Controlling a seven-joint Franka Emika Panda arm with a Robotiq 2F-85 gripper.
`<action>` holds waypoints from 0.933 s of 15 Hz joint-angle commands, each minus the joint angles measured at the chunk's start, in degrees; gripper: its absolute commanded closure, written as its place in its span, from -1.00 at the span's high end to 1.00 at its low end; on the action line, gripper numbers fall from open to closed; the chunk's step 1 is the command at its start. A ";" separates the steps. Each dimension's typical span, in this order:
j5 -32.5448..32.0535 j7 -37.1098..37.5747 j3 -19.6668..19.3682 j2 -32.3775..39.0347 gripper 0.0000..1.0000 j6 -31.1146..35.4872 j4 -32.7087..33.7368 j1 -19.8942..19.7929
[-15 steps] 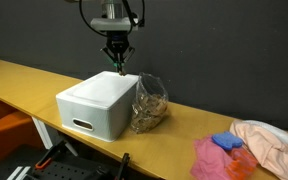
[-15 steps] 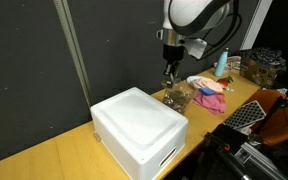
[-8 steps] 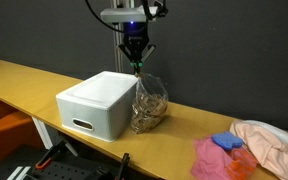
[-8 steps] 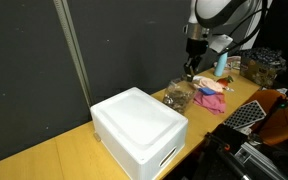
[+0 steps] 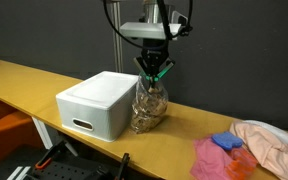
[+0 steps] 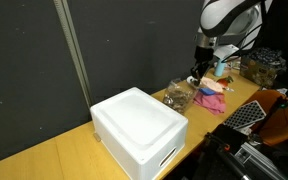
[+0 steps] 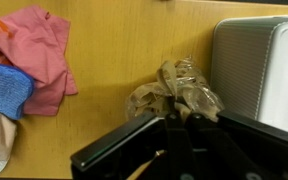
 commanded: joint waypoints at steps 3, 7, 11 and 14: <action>5.13 -2.51 0.35 5.65 -0.98 4.87 2.94 -0.76; 6.15 -3.08 1.47 7.12 -0.98 7.20 3.97 -0.68; 6.83 -3.31 2.68 9.74 -0.98 8.19 5.62 -0.54; 7.06 -3.69 3.68 12.00 -0.98 8.94 6.52 -0.61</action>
